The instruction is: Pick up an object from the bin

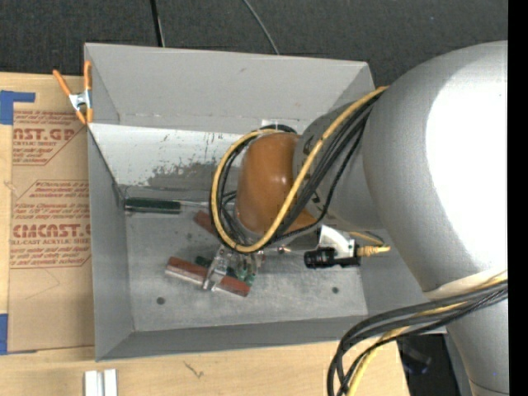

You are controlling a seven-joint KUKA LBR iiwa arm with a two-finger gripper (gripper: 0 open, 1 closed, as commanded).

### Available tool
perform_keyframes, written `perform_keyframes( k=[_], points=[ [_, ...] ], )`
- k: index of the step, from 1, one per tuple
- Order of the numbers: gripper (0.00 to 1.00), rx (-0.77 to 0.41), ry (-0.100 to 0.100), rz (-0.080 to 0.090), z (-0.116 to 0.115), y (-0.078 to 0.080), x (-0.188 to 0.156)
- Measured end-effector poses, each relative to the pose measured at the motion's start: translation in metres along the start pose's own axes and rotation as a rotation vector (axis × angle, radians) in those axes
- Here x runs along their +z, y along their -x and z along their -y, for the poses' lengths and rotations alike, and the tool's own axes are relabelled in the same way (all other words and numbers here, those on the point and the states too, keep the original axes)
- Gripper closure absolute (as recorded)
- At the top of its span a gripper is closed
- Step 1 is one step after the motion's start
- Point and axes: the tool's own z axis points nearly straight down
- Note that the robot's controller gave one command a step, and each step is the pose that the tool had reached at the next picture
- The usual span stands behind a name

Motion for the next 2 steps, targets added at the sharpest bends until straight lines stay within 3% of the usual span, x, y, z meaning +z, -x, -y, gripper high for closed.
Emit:
perform_keyframes(
  k=[2],
  points=[
    [1.00, 0.000, -0.007, -0.009, 0.0014, -0.0022, -0.0123]
  ],
)
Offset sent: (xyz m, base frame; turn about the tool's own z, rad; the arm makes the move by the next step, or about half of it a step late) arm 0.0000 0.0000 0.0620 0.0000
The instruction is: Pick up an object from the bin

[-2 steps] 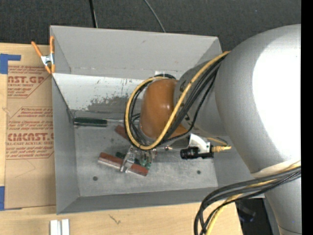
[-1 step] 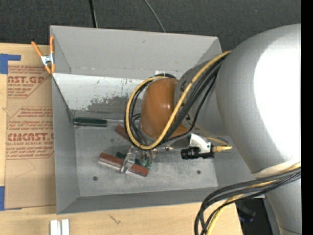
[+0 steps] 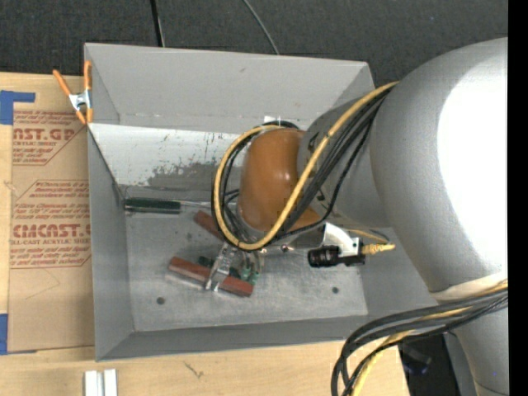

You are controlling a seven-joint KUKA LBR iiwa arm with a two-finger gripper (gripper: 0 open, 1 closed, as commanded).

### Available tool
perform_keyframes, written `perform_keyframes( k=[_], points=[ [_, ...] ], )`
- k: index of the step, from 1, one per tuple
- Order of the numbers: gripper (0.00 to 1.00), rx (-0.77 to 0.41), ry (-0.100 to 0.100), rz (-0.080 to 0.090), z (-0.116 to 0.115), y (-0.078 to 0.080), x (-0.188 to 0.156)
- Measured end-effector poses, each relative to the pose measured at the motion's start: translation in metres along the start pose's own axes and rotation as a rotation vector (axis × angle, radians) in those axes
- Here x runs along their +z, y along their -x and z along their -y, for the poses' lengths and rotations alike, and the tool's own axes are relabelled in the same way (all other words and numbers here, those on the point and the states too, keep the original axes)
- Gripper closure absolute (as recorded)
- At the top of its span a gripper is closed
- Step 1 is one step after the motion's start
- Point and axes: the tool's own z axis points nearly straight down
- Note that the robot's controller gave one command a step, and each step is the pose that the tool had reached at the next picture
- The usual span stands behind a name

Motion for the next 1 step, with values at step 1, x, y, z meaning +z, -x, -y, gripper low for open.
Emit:
perform_keyframes(
  k=[1],
  points=[
    [1.00, 0.000, 0.001, 0.001, -0.0001, -0.0001, -0.0177]
  ],
)
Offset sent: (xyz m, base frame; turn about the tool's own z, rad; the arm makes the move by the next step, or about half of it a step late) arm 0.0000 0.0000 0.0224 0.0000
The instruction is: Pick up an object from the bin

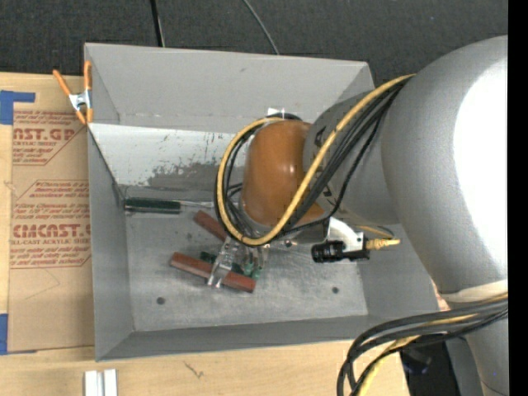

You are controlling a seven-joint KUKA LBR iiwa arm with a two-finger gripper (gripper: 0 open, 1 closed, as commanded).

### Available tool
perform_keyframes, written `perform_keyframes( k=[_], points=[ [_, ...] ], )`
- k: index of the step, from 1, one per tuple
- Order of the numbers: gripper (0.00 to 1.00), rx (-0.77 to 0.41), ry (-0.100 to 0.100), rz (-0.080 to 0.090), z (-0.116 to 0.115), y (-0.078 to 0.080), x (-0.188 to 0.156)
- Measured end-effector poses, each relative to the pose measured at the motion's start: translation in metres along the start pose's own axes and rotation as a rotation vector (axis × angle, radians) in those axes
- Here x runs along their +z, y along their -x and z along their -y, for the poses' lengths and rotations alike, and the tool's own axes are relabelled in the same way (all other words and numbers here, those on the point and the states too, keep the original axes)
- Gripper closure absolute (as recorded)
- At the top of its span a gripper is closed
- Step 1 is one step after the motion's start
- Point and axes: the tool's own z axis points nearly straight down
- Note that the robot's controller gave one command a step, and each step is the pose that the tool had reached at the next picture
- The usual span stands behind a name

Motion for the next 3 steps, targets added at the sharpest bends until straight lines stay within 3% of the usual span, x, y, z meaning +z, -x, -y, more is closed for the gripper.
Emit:
perform_keyframes(
  k=[3],
  points=[
    [1.00, 0.000, 0.005, 0.007, -0.001, 0.001, -0.032]
  ],
)
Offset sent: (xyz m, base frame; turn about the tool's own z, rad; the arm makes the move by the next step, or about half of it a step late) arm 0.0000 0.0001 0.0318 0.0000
